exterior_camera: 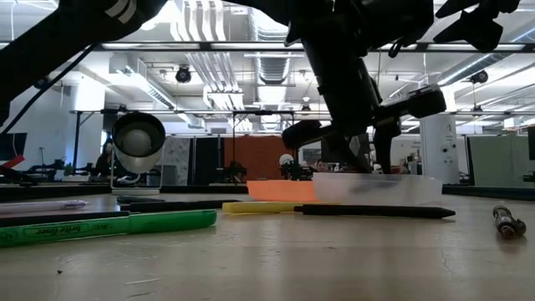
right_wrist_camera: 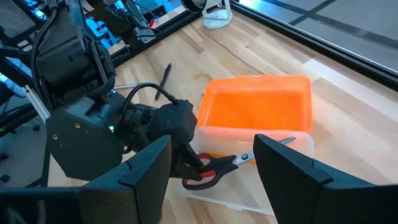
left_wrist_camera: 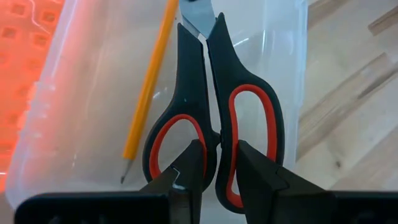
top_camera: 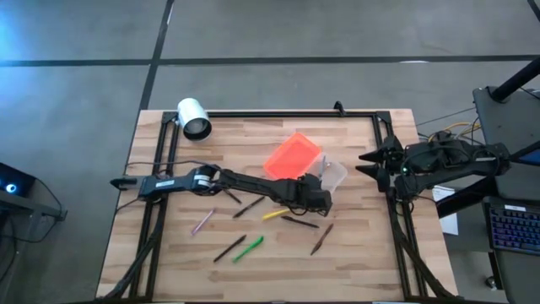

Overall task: Pick & place school supplies into a supply box
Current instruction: Put the black scissors into the orange supply box, then put the purple pen into the orange supply box

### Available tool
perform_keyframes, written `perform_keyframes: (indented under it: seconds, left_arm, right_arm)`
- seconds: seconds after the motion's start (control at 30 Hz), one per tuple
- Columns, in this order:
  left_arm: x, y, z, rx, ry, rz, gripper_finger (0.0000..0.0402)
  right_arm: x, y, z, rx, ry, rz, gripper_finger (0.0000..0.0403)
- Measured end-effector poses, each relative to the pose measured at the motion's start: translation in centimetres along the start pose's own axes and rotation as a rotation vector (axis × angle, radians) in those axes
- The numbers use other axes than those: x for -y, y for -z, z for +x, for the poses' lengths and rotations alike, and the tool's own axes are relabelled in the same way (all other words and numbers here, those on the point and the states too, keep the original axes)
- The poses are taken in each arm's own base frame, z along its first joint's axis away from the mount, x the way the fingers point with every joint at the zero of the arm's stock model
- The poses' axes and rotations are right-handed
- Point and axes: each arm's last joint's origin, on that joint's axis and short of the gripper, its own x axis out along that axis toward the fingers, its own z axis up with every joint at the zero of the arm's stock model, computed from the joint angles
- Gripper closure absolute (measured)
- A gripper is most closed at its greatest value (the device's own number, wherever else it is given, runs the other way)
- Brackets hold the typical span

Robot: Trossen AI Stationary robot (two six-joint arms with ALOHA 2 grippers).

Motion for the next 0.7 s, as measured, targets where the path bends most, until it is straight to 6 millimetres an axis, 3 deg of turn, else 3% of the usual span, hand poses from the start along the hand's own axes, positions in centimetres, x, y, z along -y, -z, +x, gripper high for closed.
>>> perform_keyframes:
  seconds: [0.17, 0.7]
  left_arm:
    - [-0.01, -0.13, 0.03, 0.017, -0.003, -0.003, 0.0319]
    - [-0.04, -0.24, 0.01, 0.056, -0.022, 0.009, 0.0310]
  right_arm:
    - [0.18, 0.27, 0.05, -0.024, 0.017, -0.011, 0.0183]
    - [0.39, 0.90, 0.59, -0.047, 0.035, -0.022, 0.0183]
